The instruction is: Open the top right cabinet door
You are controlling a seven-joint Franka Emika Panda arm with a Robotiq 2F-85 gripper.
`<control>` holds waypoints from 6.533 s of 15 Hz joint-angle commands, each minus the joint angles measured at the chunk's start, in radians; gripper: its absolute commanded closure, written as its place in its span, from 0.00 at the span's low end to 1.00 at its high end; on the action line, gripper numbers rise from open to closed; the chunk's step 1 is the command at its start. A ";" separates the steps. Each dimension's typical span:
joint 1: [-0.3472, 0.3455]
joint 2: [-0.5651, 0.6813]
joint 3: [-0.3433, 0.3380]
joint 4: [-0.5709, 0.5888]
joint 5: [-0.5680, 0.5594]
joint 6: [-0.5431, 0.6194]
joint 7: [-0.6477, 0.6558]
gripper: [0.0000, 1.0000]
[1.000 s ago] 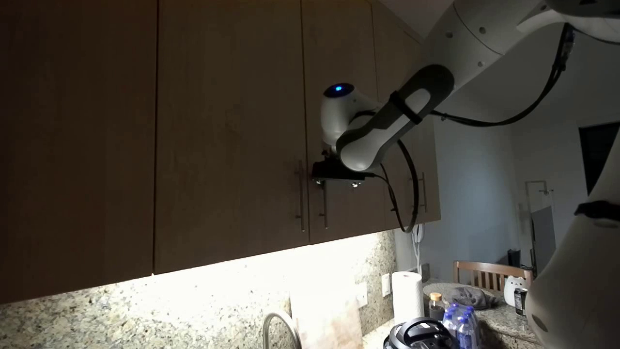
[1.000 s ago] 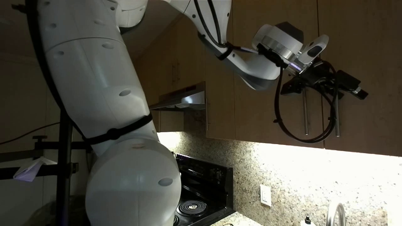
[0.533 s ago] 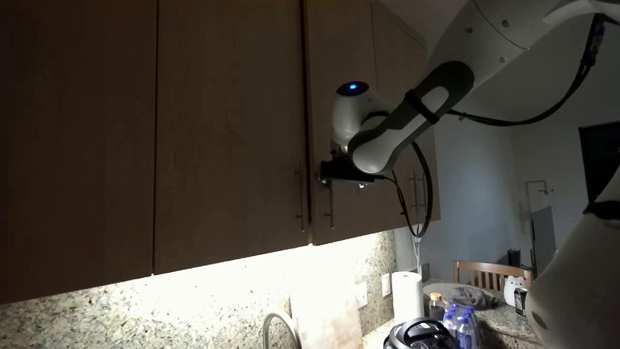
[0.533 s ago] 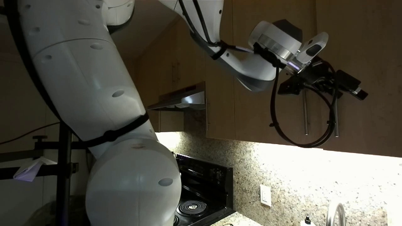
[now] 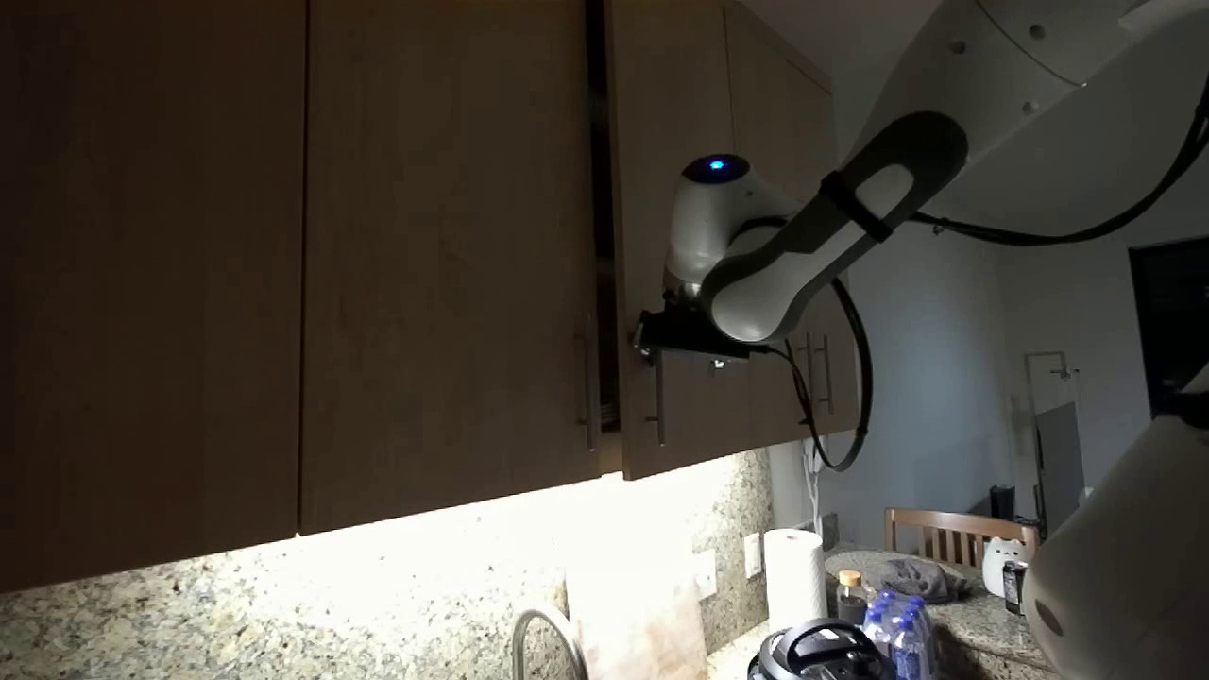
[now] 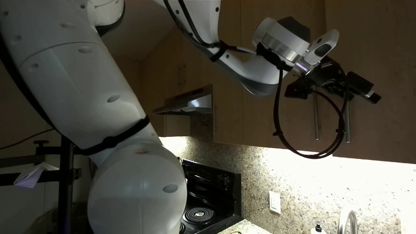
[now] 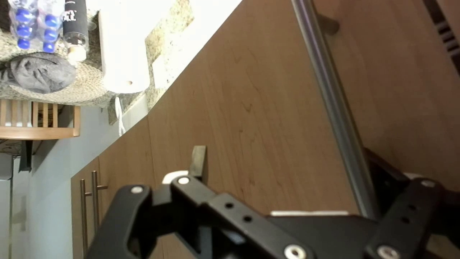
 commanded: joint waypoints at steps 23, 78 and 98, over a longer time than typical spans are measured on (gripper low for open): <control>-0.118 -0.177 -0.069 -0.137 0.104 -0.033 -0.163 0.00; -0.298 -0.328 -0.183 -0.185 0.690 -0.065 -0.943 0.00; -0.190 -0.367 -0.415 -0.042 0.750 -0.303 -1.288 0.00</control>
